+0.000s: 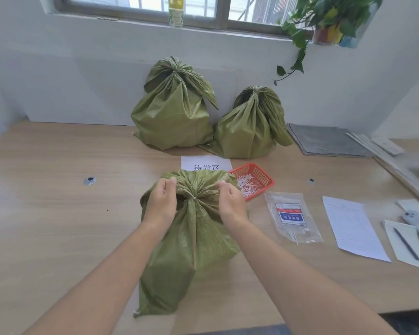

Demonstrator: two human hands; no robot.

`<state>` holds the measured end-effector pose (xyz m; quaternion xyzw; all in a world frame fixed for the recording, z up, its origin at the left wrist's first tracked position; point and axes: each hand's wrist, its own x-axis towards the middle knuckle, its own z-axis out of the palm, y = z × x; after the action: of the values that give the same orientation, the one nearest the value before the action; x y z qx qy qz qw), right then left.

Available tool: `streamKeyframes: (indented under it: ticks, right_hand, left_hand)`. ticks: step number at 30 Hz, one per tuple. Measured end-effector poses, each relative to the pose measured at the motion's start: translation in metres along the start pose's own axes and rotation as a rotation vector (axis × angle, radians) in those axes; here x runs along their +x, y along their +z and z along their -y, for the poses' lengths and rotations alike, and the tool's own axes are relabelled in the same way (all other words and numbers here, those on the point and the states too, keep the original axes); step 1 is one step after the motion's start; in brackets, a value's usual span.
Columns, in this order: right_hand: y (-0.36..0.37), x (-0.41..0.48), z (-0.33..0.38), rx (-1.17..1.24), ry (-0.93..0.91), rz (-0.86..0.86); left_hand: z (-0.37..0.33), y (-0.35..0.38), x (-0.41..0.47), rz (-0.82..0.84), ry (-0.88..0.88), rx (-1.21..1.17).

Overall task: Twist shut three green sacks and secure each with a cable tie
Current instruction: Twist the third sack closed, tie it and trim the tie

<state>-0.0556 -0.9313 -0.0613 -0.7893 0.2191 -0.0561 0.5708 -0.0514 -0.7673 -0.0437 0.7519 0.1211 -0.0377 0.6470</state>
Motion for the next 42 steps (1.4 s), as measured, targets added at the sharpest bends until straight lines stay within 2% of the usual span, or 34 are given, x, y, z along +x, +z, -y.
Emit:
streamKeyframes:
  ticks: [11, 19, 28, 35, 42]
  right_hand:
    - [-0.088, -0.019, -0.016, 0.131, -0.024, 0.108]
    - [-0.161, -0.022, -0.059, 0.193, -0.024, 0.169]
    - [-0.196, -0.007, -0.117, 0.149, 0.088, 0.083]
    - [-0.194, 0.015, -0.197, 0.082, 0.232, 0.004]
    - [-0.186, 0.026, -0.276, -0.07, 0.331, 0.06]
  left_hand:
    - [-0.037, 0.053, -0.083, -0.154, 0.137, 0.009]
    - [-0.028, 0.135, -0.135, -0.168, 0.083, -0.058]
    - [0.012, 0.196, -0.141, -0.033, -0.033, -0.048]
    - [0.066, 0.247, -0.124, 0.123, -0.17, -0.004]
    - [0.119, 0.285, -0.113, 0.173, -0.296, 0.084]
